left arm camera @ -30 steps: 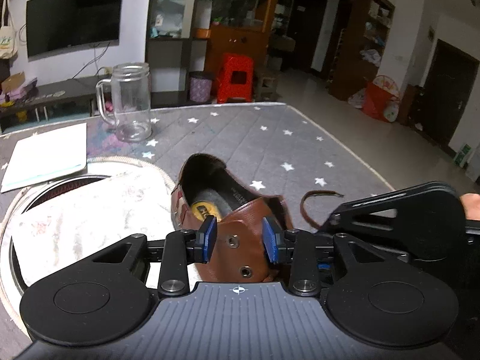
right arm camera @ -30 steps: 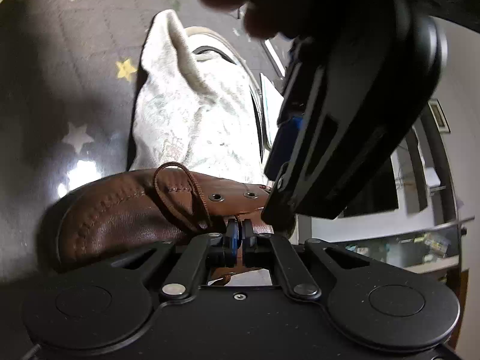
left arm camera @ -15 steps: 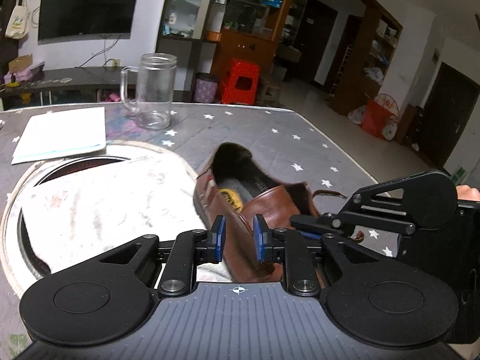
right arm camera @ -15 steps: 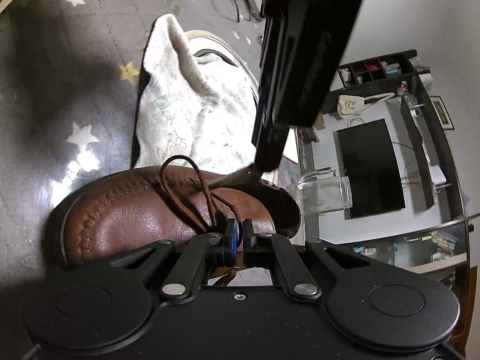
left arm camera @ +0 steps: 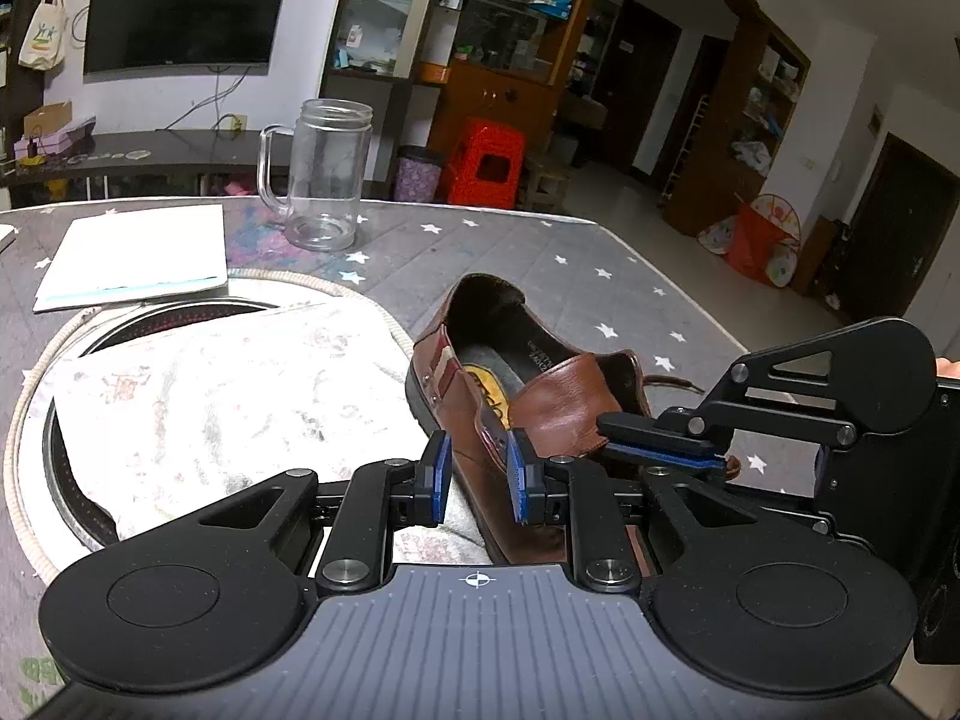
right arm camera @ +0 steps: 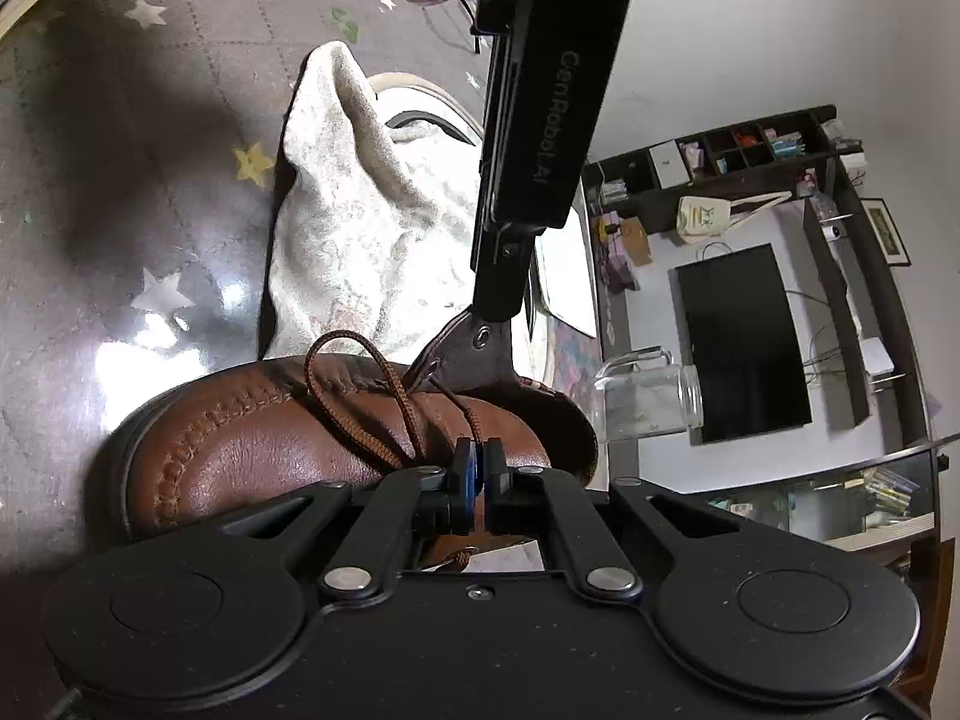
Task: Lace up shoes with both hands
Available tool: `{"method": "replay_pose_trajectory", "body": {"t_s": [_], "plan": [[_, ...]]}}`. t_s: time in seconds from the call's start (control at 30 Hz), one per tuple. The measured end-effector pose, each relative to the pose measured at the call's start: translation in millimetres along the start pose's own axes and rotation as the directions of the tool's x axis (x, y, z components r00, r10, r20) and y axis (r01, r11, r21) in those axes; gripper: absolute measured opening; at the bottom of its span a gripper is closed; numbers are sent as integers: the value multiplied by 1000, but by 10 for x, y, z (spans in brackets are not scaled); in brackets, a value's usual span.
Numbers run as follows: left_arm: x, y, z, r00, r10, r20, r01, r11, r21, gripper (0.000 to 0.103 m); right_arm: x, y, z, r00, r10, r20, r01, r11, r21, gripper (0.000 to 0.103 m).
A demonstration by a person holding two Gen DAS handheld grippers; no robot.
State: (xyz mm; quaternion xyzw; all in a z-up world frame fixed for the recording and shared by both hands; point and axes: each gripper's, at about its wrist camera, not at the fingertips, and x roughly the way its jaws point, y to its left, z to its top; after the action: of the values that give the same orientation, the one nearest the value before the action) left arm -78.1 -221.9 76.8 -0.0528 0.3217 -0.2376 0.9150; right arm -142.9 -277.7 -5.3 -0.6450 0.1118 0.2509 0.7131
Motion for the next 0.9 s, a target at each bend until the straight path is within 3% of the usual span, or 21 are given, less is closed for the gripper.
{"method": "replay_pose_trajectory", "body": {"t_s": [0.2,0.33,0.53,0.77,0.9], "plan": [[12,-13,8,1000,-4,4,4,1000,13,21,25,13,13,1000,-2,6,2,1000,-3,3],[-9,-57,28,1000,-19,12,19,999,39,29,24,40,25,1000,8,15,-8,1000,-21,3],[16,-162,-57,999,-33,-27,36,987,153,29,13,55,5,1000,25,19,-24,999,-22,3],[168,-382,-122,997,-36,-73,60,933,355,23,17,-8,-22,999,26,26,-26,1000,-10,3],[284,-374,-148,994,-31,-104,71,912,405,17,13,5,-23,999,25,27,-25,1000,-9,3]]}}
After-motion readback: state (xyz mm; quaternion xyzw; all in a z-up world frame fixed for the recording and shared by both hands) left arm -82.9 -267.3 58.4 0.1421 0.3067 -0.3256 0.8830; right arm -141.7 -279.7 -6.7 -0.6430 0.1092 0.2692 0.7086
